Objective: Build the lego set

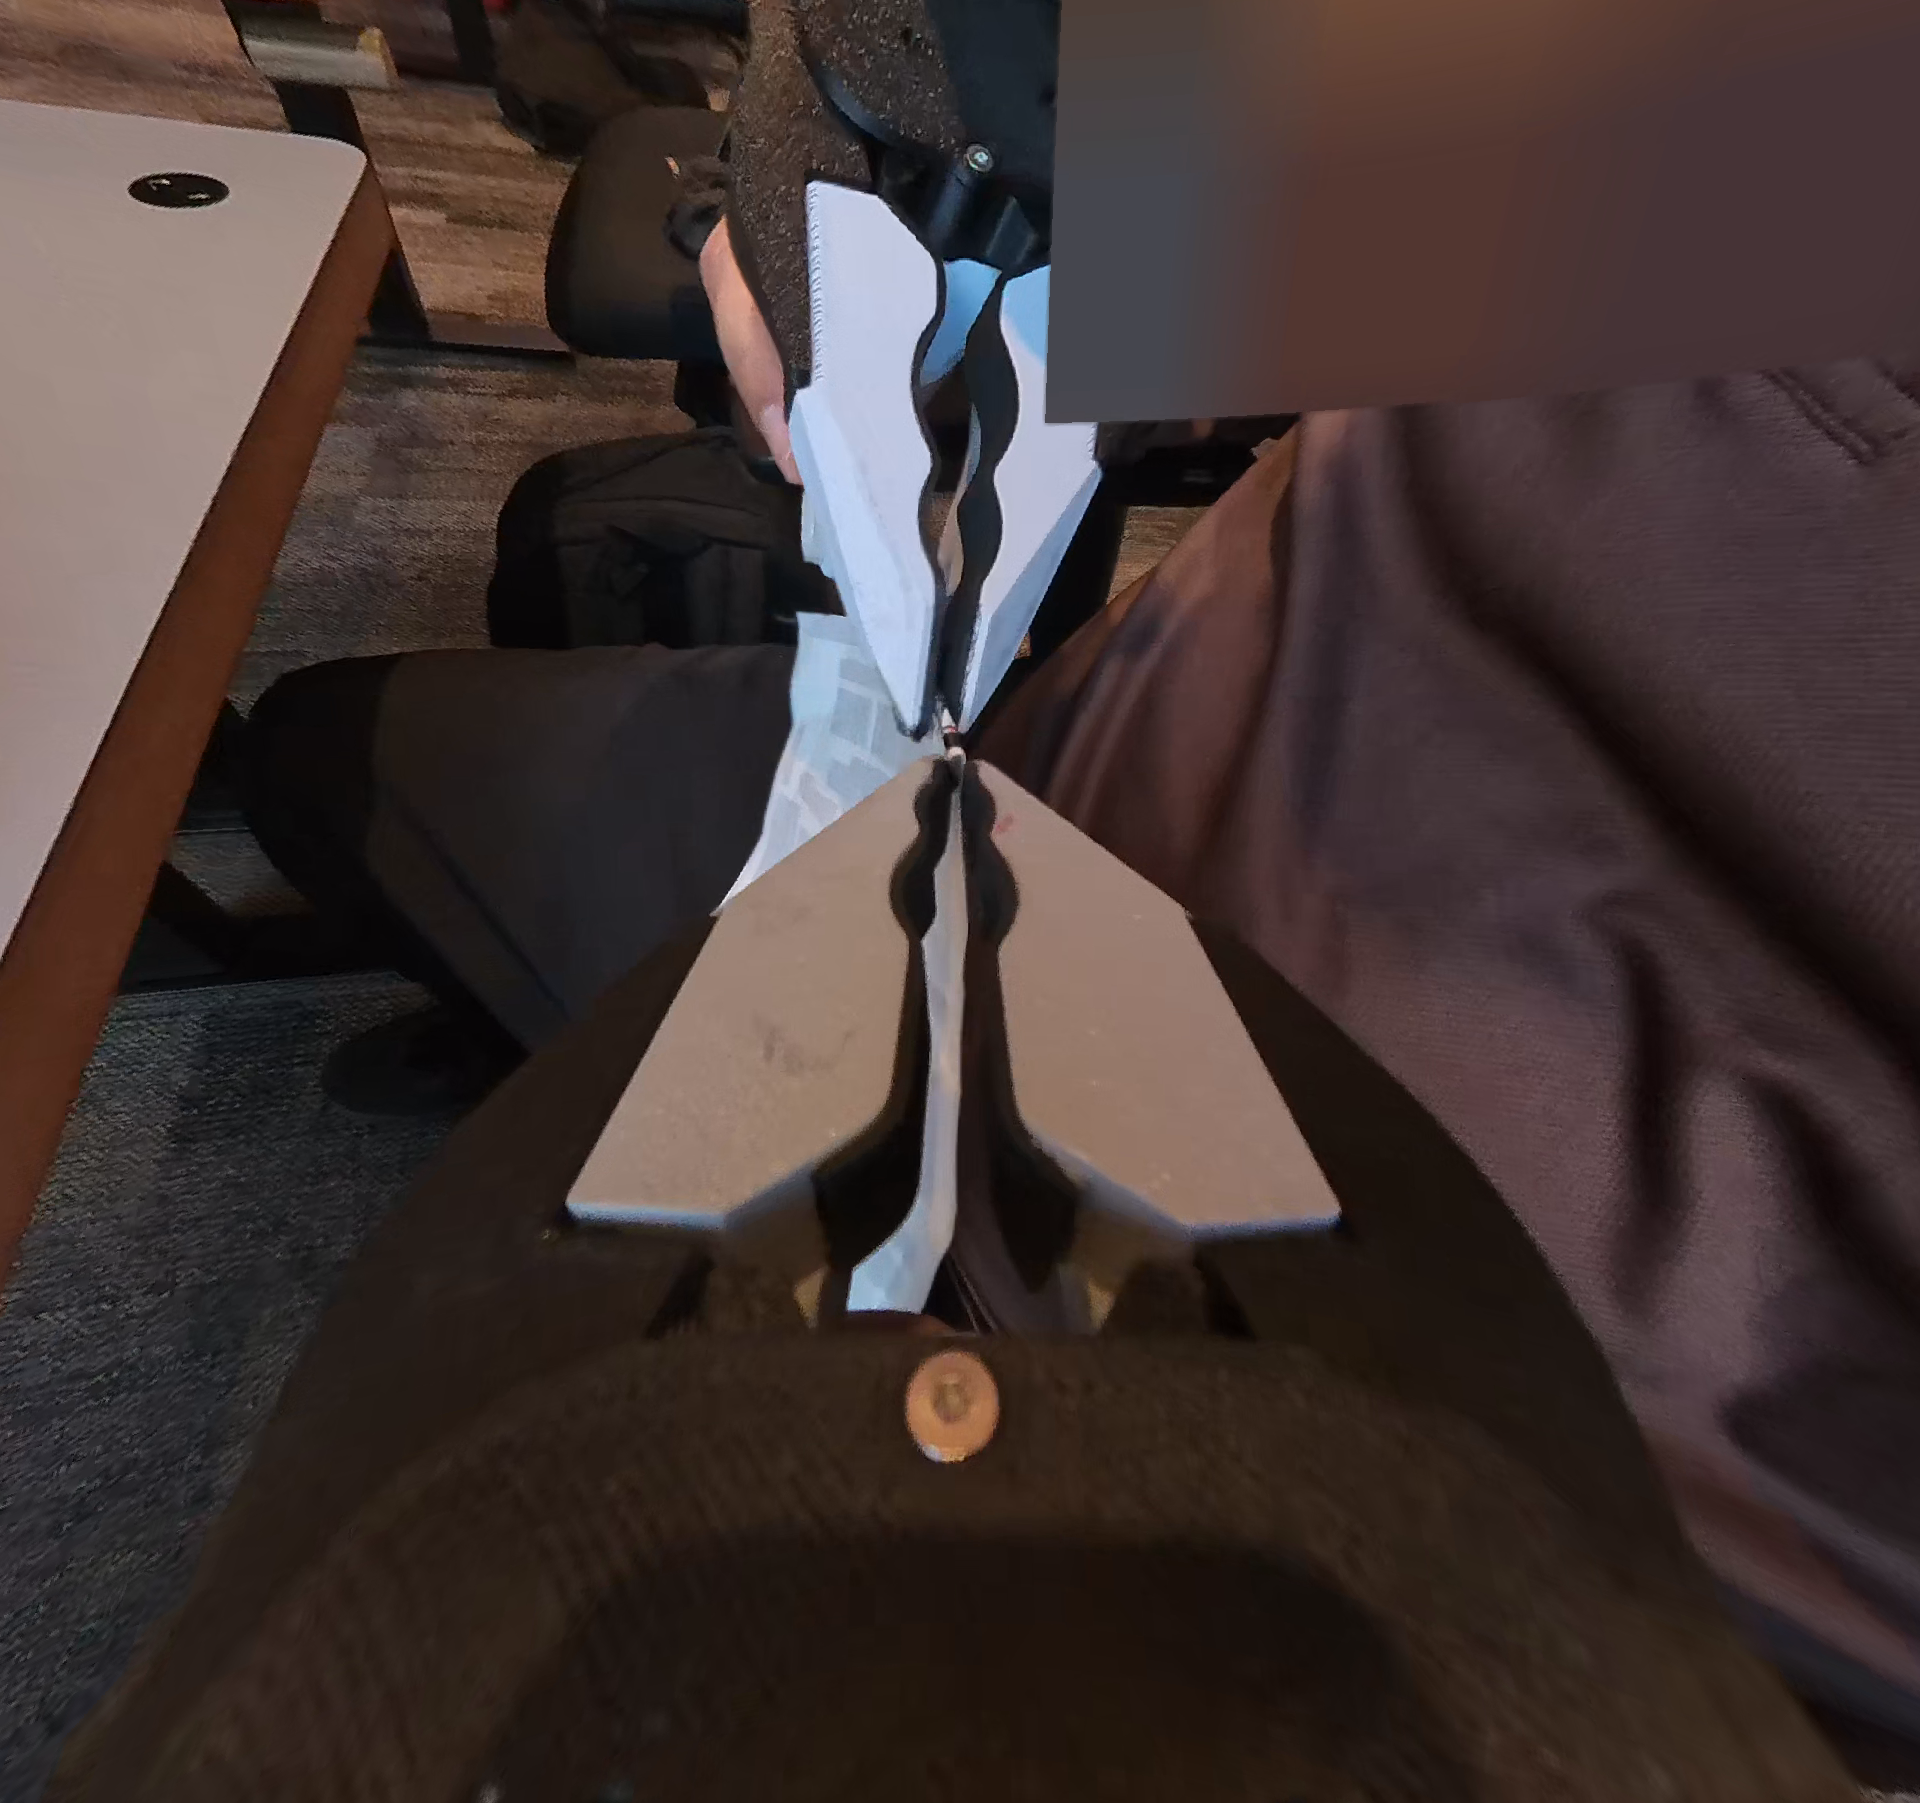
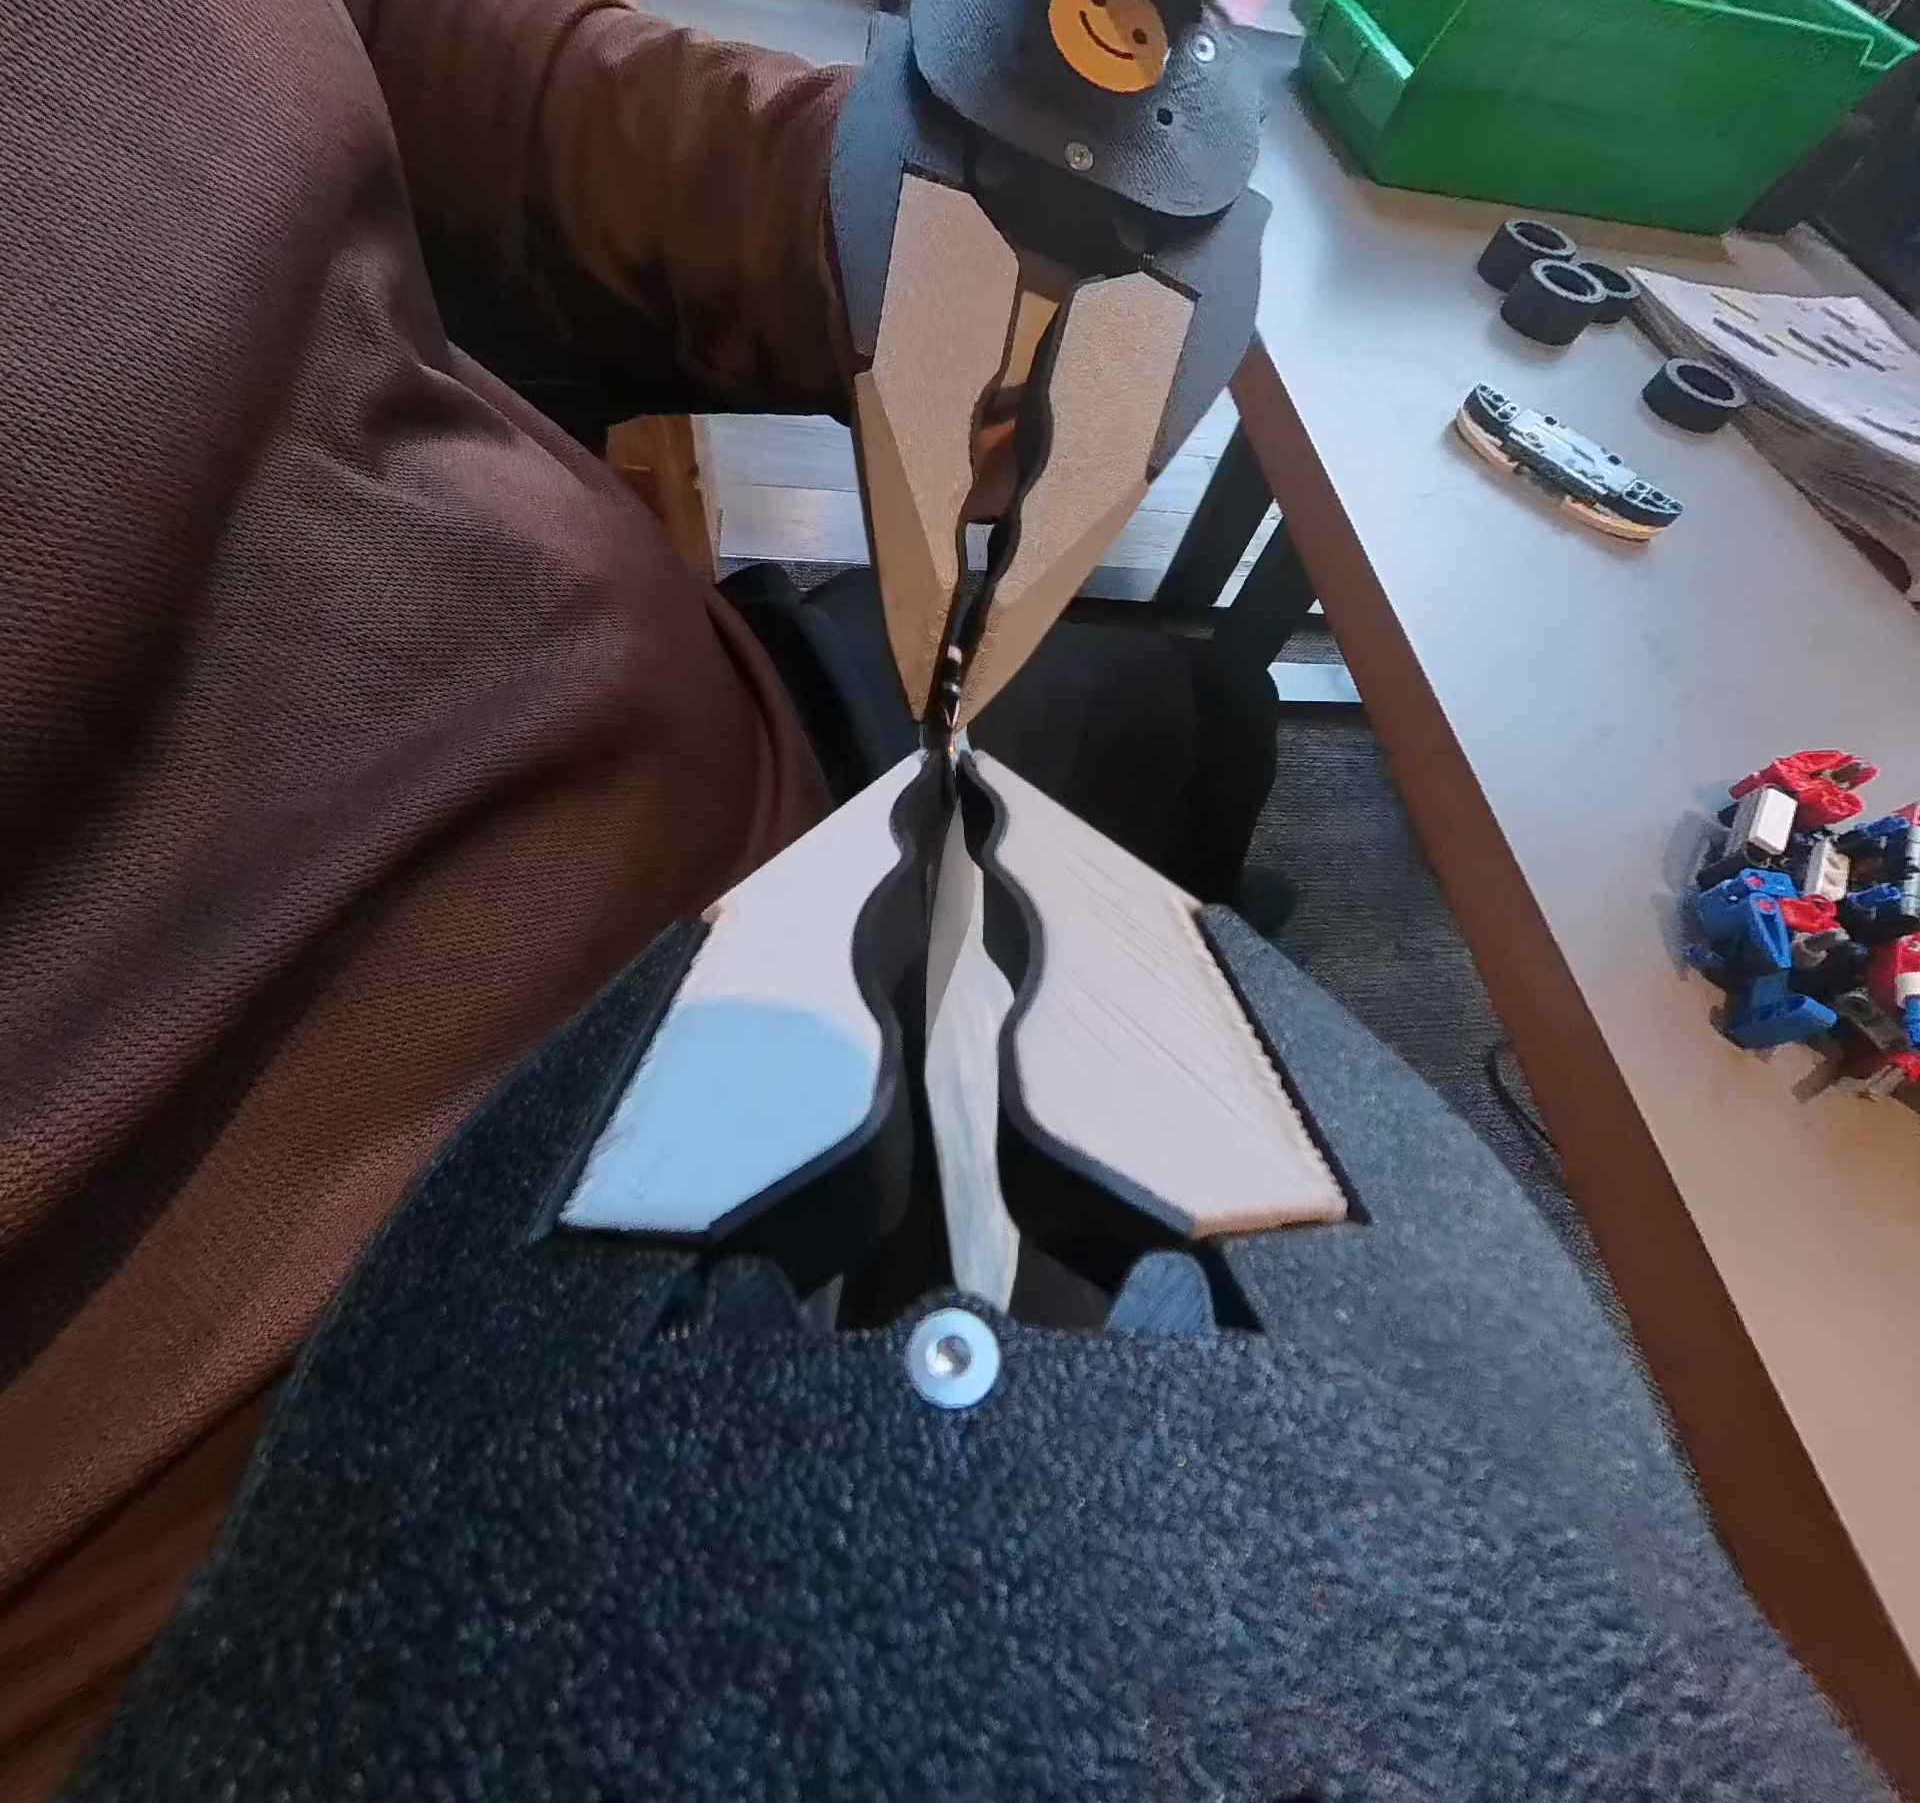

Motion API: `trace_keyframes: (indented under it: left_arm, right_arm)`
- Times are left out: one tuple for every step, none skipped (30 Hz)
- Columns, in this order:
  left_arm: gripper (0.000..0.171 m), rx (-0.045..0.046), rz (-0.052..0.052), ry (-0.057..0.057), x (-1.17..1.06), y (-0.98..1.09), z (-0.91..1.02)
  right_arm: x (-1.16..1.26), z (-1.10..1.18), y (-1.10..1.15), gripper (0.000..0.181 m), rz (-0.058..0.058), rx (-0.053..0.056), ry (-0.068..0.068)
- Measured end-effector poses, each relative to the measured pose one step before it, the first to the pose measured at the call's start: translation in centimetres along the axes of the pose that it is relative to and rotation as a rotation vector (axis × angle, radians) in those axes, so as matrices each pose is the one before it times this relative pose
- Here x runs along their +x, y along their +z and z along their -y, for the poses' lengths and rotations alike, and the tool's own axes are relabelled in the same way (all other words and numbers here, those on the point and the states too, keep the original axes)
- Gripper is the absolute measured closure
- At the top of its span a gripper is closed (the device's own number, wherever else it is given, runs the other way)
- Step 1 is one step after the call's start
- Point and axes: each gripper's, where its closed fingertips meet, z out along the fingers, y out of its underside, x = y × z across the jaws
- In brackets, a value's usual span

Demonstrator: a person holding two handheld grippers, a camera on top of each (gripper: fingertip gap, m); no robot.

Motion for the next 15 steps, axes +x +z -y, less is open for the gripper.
trace_keyframes:
  left_arm:
    - [0.171, 0.00002, 0.005, 0.0025, -0.002, 0.004, -0.091]
    - [0.171, 0.00142, 0.0034, -0.0013, 0.027, 0.008, -0.081]
    - [0.171, 0.00106, 0.0059, -0.0107, -0.067, 0.021, -0.09]
    - [0.171, 0.00331, 0.0097, -0.0238, -0.19, 0.04, -0.102]
    - [0.171, 0.00733, 0.0083, -0.0352, -0.253, 0.057, -0.065]
    - [0.171, 0.01339, 0.0027, -0.0372, -0.19, 0.047, -0.015]
    - [0.171, 0.01373, -0.0005, -0.0394, -0.138, 0.061, 0.002]
    - [0.171, 0.00527, 0.0071, -0.0391, -0.231, 0.081, -0.066]
    - [0.171, -0.00428, 0.0075, -0.0289, -0.2, 0.115, -0.175]
    - [0.171, -0.00409, 0.0054, -0.0149, -0.117, 0.104, -0.128]
    - [0.171, -0.00467, 0.0061, -0.01, -0.114, 0.103, -0.071]
    - [0.171, -0.00477, -0.0021, -0.0088, -0.006, 0.083, -0.044]
    - [0.171, -0.00083, -0.0088, -0.0033, 0.1, 0.072, 0.032]
    - [0.171, -0.00365, -0.0011, -0.0027, -0.01, 0.062, -0.004]
    - [0.171, -0.008, -0.0008, -0.0022, -0.021, 0.088, -0.073]
  right_arm:
    - [-0.022, -0.082, 0.066, 0.179, 0.0036, -0.0014, 0.005]
    - [-0.008, -0.066, 0.072, 0.179, 0.0022, -0.0013, 0.0064]
    - [0.029, -0.098, 0.072, 0.178, 0.0027, -0.0032, 0.0116]
    - [0.118, -0.141, 0.052, 0.178, 0.0008, -0.0046, 0.0152]
    - [0.16, -0.143, 0.023, 0.178, -0.0015, -0.0037, 0.0133]
    - [0.159, -0.087, -0.013, 0.178, -0.0026, -0.0016, 0.01]
    - [0.143, -0.028, -0.054, 0.176, -0.0046, 0.0008, 0.0035]
    - [0.175, 0.074, -0.069, 0.174, -0.0103, 0.005, -0.0036]
    - [0.12, 0.083, -0.066, 0.171, -0.0064, 0.0047, -0.0033]
    - [0.009, 0.022, -0.027, 0.17, 0.0036, 0.001, 0.0044]
    - [-0.06, -0.01, 0.019, 0.17, 0.0099, 0.0005, 0.0116]
    - [-0.083, -0.052, 0.047, 0.17, 0.0121, 0.0004, 0.0128]
    - [-0.014, -0.087, 0.045, 0.17, 0.0066, -0.001, 0.0113]
    - [0.017, -0.062, 0.04, 0.17, 0.0022, -0.0009, 0.0074]
    - [-0.018, 0.016, 0.009, 0.17, 0.0015, 0.0022, 0.0023]
